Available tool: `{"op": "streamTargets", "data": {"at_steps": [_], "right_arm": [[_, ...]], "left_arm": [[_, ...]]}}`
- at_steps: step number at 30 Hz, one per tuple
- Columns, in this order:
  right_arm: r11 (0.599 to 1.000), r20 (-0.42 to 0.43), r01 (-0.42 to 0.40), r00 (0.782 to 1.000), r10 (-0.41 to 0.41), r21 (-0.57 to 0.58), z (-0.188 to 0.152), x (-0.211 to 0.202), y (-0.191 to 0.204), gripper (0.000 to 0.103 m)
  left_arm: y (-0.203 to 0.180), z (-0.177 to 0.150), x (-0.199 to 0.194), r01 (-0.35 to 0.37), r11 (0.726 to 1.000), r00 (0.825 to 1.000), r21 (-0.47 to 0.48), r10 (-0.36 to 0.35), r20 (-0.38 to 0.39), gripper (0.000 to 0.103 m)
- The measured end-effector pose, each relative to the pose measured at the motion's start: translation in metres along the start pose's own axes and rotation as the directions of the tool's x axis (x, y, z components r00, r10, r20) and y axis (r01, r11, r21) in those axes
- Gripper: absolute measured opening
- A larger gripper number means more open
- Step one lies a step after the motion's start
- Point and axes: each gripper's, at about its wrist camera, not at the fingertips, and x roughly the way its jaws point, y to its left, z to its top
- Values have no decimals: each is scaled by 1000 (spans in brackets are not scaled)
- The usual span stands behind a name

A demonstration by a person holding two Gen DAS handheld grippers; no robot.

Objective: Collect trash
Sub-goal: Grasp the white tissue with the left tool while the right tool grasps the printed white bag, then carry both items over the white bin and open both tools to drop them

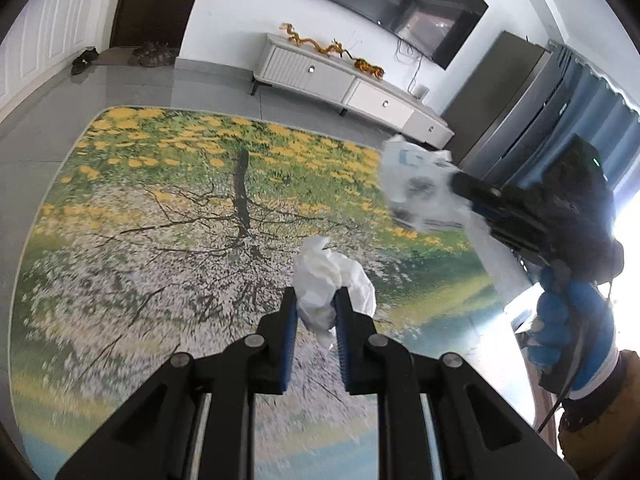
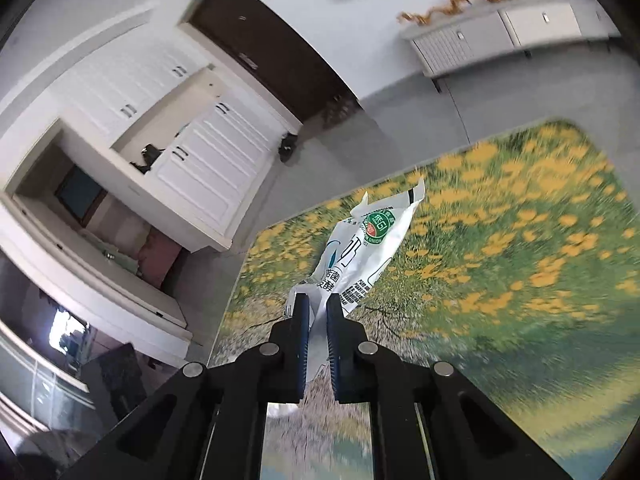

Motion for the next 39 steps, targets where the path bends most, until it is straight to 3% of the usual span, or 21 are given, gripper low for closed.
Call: {"op": "streamTargets", "data": {"at_steps": [10, 14, 21, 27, 33, 39], "right_arm": [[992, 175, 57, 984, -36, -113, -23, -130, 8, 9], [986, 256, 120, 963, -87, -114, -36, -181, -7, 9], [957, 336, 289, 905, -260, -36, -72, -258, -72, 9], [908, 304, 413, 857, -416, 77, -110, -291, -141, 9], [866, 207, 472, 842, -498, 164, -135, -293, -207, 9], [830, 116, 527, 827, -551, 186, -139, -273, -247, 10]], "left_arm": [[-63, 2, -41, 24, 998, 996, 63, -29, 80, 17], [-104, 4, -39, 42, 993, 996, 114, -50, 70, 17], [-202, -1, -7, 91, 961, 996, 260, -92, -10, 17], [-295, -15, 52, 157, 913, 986, 377, -121, -115, 17], [-372, -36, 122, 177, 875, 975, 451, -94, -201, 17], [-410, -51, 191, 191, 878, 957, 438, -67, -283, 20]]}}
